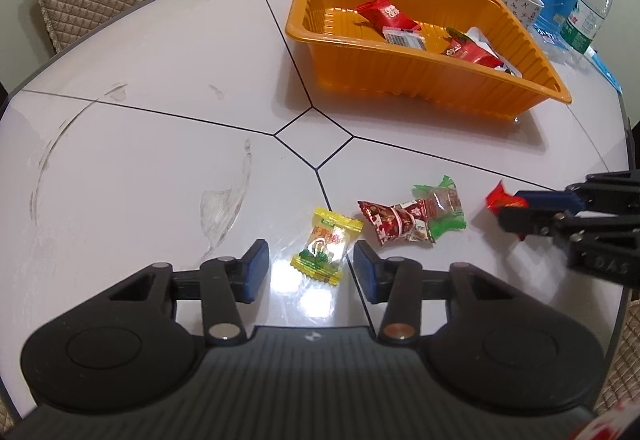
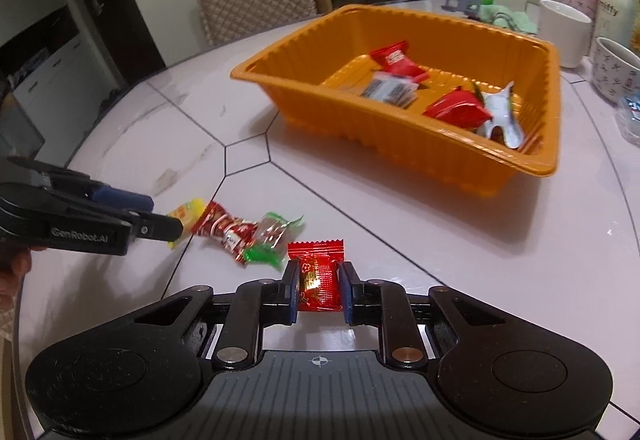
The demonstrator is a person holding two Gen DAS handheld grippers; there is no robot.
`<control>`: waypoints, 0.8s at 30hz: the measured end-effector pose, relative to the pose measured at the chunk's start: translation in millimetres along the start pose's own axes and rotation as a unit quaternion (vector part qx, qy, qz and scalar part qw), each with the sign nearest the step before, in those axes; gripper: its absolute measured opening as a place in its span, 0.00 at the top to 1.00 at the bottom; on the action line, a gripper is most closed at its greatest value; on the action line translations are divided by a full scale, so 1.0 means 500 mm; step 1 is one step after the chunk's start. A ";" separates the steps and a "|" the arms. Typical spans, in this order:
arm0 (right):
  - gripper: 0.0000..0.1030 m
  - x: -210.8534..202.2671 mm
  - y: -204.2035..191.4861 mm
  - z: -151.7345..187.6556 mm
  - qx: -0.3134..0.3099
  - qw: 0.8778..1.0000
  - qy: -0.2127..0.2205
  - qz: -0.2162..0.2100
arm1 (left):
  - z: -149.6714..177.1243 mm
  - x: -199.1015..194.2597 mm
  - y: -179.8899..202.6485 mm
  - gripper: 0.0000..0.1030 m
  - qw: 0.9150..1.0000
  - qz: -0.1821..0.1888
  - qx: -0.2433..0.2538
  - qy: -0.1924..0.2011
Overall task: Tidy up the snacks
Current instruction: 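Lower the right gripper onto the small red candy and grasp it, then grasp the yellow-green candy with the left gripper while the right gripper holds the red candy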
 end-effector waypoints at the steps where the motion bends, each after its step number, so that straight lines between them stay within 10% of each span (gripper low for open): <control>1: 0.80 -0.004 0.002 -0.001 0.002 1.000 0.002 0.002 | -0.002 0.003 0.000 0.59 1.000 0.000 0.002 -0.001; 24: 0.80 -0.075 0.036 -0.037 0.047 0.998 0.046 0.006 | -0.011 0.000 -0.009 0.81 1.000 -0.002 0.014 0.013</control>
Point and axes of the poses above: each gripper's, at about its wrist camera, not at the fingertips, and x roughly the way its jaws point, y to its right, z to its underside, the point moved 5 cm from there along x, roughly the way its jaws point, and after that the axes turned 8 degrees about x, right-handed, at the moved point
